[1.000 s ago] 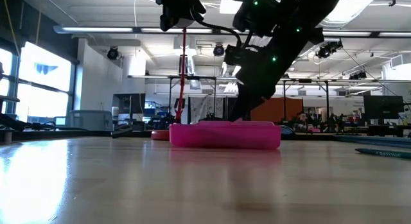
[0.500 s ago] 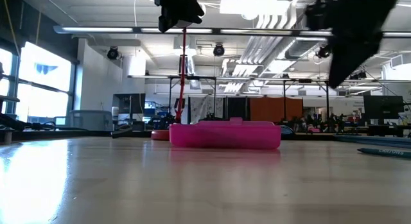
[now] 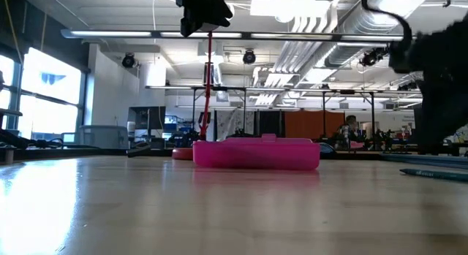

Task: Pick & place school supplies into a supply box
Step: Put the dark green crayon into the pink supply box

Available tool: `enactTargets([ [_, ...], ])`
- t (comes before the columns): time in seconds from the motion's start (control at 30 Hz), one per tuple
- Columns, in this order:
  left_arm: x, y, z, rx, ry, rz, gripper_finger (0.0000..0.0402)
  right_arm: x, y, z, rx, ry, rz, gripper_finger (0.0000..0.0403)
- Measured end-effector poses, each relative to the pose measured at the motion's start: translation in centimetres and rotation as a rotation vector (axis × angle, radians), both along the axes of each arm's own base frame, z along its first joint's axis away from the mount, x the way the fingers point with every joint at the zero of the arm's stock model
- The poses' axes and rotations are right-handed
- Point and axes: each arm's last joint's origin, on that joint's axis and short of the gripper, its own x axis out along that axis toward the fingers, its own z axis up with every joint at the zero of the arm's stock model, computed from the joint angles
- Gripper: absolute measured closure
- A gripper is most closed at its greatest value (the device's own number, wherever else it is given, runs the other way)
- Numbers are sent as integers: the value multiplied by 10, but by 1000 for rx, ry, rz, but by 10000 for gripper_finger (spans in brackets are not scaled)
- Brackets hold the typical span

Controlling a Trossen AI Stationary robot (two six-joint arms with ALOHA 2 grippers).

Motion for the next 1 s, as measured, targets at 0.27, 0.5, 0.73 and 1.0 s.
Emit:
enactTargets([
  [0.27,0,0,0,-18,0,13,285,-8,-18,-28,-38,-33,-53,316],
  [0.5,0,0,0,-15,0,17,285,-7,-24,-35,-29,-71,-81,316],
  [0.73,0,1,0,7,4,46,285,-4,-24,-46,-47,-124,3,316],
  [1.0,0,1,0,6,6,47,285,0,-22,-62,-158,-30,93,333],
])
